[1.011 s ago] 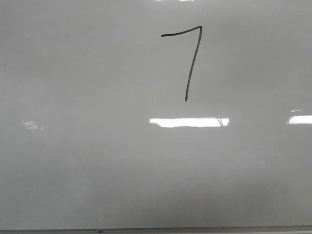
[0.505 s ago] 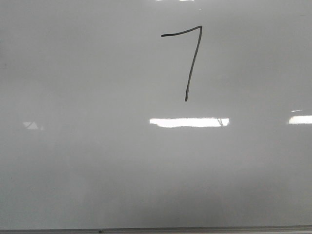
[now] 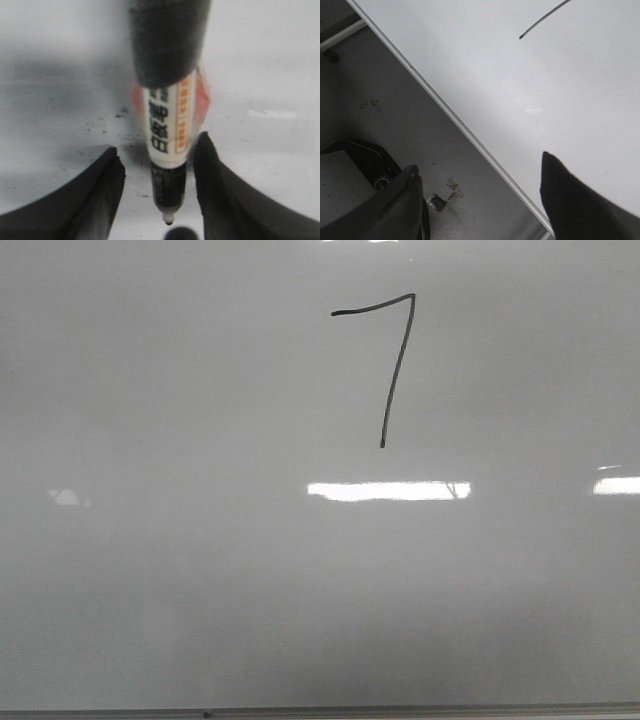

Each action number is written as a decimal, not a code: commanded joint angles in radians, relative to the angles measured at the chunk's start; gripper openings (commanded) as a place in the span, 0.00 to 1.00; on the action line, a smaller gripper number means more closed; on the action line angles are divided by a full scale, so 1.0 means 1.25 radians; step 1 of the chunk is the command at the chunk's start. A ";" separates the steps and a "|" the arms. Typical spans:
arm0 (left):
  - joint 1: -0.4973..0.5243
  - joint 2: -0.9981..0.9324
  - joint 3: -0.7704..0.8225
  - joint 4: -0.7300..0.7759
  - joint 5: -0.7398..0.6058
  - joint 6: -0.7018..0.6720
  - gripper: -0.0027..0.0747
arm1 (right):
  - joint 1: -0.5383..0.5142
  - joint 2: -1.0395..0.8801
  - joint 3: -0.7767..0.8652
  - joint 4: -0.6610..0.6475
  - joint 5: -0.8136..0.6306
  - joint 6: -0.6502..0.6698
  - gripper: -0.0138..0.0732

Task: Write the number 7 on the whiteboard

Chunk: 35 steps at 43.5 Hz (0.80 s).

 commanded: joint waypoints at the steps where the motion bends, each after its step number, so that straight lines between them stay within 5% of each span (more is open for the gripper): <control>1: -0.004 -0.022 -0.020 0.010 -0.050 -0.003 0.60 | -0.006 -0.008 -0.025 0.000 -0.047 0.002 0.76; 9: -0.004 -0.062 -0.048 0.019 0.006 -0.003 0.62 | -0.006 -0.039 -0.026 -0.004 -0.033 0.022 0.76; 18: -0.027 -0.174 -0.098 0.019 0.132 0.034 0.62 | -0.006 -0.109 -0.026 -0.096 -0.014 0.193 0.76; 35: -0.253 -0.451 -0.094 0.007 0.292 0.039 0.62 | -0.006 -0.205 -0.010 -0.180 0.054 0.313 0.76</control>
